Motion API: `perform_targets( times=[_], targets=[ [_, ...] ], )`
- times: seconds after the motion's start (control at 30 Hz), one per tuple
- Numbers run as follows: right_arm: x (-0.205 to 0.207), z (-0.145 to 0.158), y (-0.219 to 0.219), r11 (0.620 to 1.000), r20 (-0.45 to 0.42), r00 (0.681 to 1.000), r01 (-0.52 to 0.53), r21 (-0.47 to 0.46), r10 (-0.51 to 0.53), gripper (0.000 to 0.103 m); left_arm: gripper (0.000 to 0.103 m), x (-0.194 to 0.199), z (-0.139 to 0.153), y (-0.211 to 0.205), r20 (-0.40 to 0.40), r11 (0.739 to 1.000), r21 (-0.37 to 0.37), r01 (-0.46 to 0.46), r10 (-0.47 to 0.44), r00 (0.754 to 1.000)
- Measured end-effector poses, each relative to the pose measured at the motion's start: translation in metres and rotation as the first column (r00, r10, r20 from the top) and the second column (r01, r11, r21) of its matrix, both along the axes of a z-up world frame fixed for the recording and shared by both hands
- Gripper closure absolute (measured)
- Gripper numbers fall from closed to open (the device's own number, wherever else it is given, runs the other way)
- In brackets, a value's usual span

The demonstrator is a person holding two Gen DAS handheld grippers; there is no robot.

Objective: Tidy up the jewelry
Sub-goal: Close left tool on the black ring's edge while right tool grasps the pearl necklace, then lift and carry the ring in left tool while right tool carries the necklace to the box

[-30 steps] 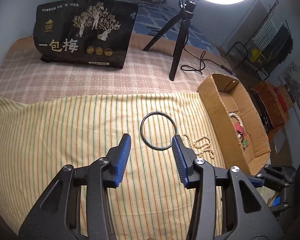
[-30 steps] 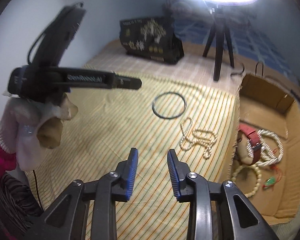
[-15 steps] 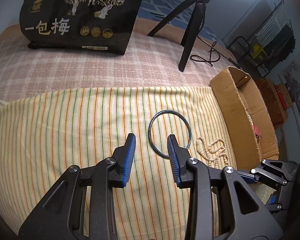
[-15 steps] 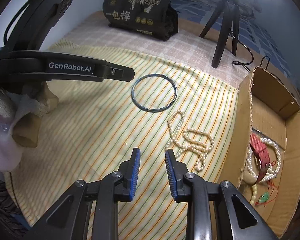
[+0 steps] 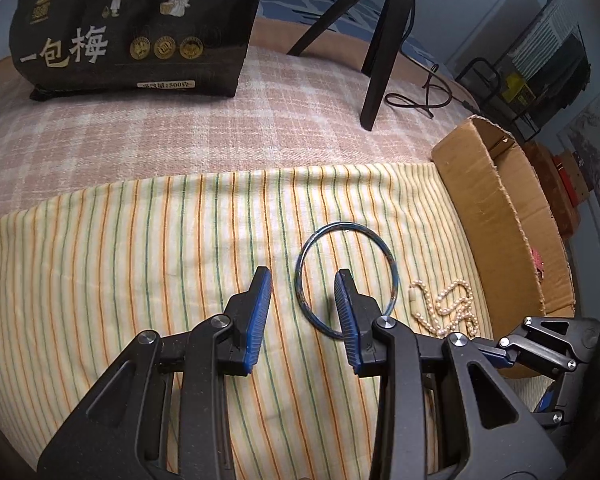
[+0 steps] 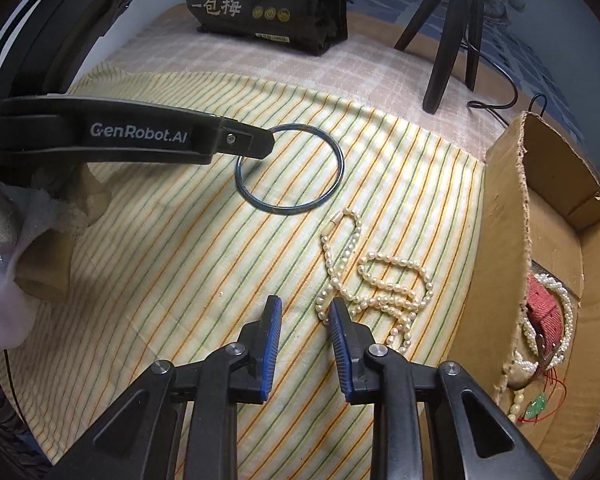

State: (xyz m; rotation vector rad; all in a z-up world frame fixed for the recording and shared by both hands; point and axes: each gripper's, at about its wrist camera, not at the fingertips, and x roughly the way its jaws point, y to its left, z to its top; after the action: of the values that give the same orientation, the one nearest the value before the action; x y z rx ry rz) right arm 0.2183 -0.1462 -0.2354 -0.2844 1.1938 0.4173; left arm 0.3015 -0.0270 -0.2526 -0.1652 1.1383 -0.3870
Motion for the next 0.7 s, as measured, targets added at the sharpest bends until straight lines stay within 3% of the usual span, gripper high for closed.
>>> perform_targets(
  times=[0.17,0.3,0.4,0.53,0.7],
  targets=[
    [0.004,-0.004,0.004,1.000,-0.004,1.000,-0.007,-0.007,0.007,0.079,0.070,0.008,-0.008,0.002,-0.010,1.000,-0.013,-0.006,0.006,1.000],
    [0.005,-0.005,0.004,1.000,-0.005,1.000,0.003,0.017,-0.003,0.087,0.089,0.008,-0.008,-0.003,0.027,0.999,0.052,0.007,-0.008,1.000],
    [0.001,-0.004,0.002,0.999,0.004,1.000,0.013,0.032,-0.013,0.098,0.098,0.010,-0.010,0.001,0.032,0.999,0.043,0.005,-0.006,0.999],
    [-0.003,-0.003,0.002,0.999,-0.019,0.999,0.027,0.044,-0.026,0.102,0.101,0.010,-0.011,0.013,0.011,1.000,-0.008,-0.026,0.026,1.000],
    [-0.015,0.000,-0.002,0.994,-0.037,0.998,0.048,0.103,-0.045,0.102,0.101,-0.007,0.000,0.020,0.016,0.999,0.003,-0.032,0.032,0.999]
  ],
)
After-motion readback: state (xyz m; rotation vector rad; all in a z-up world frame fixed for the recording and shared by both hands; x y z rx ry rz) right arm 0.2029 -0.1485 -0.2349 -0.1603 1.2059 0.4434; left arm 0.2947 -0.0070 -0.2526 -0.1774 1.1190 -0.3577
